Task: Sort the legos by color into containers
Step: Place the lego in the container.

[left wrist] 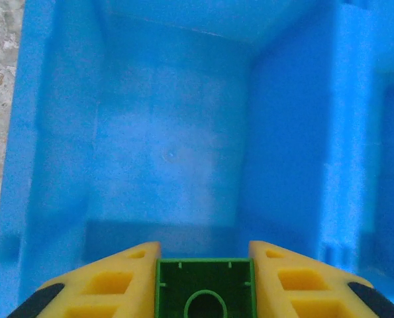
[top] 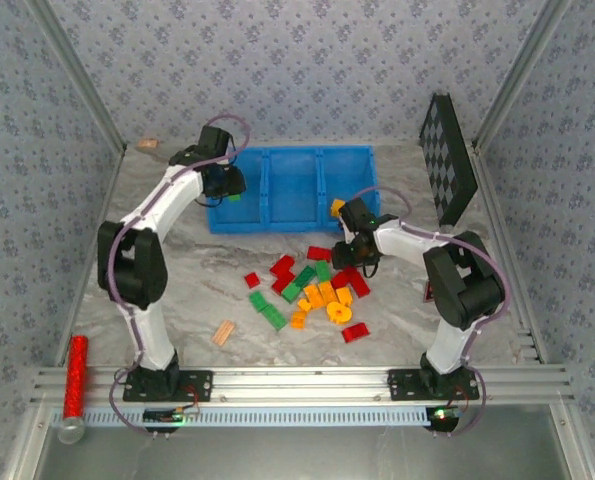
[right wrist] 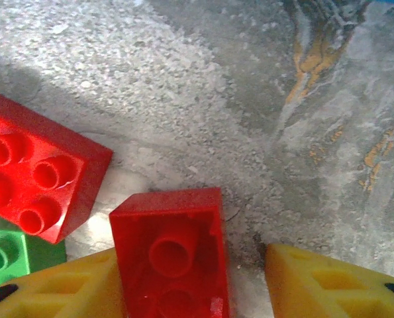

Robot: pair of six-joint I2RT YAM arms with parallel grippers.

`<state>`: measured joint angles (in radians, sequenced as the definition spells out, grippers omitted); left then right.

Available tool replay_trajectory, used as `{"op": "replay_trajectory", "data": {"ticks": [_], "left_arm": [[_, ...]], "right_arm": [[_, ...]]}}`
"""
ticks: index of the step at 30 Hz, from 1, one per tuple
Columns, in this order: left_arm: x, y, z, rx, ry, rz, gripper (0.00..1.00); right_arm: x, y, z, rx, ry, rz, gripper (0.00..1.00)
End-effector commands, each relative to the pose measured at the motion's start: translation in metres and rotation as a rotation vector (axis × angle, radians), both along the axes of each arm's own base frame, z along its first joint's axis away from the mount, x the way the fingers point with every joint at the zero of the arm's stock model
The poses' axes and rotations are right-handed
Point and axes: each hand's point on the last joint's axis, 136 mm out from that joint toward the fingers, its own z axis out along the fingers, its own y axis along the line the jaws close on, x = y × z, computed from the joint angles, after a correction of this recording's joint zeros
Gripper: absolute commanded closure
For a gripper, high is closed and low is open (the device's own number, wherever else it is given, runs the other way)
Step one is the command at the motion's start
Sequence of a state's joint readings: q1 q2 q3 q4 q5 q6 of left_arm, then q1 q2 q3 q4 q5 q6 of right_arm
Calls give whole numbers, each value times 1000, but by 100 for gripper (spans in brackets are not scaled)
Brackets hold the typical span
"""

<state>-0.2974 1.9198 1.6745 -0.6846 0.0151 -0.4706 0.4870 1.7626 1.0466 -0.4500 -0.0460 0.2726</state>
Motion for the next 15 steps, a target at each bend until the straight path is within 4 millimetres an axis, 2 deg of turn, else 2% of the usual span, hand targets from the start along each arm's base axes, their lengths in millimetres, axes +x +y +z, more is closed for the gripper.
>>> {"op": "replay_trajectory", "data": {"ticks": [1, 5, 10, 15], "left_arm": [[15, -5, -10, 6, 22, -38, 80], [25, -5, -34, -2, 73, -23, 81], [33, -6, -56, -4, 108, -14, 78], [39, -9, -85, -8, 158, -5, 67]], "right_arm": [[3, 0, -4, -30, 11, 15, 48], [2, 2, -3, -24, 16, 20, 61], [2, 0, -1, -28, 23, 14, 68], [1, -2, 2, -39, 27, 12, 70]]}}
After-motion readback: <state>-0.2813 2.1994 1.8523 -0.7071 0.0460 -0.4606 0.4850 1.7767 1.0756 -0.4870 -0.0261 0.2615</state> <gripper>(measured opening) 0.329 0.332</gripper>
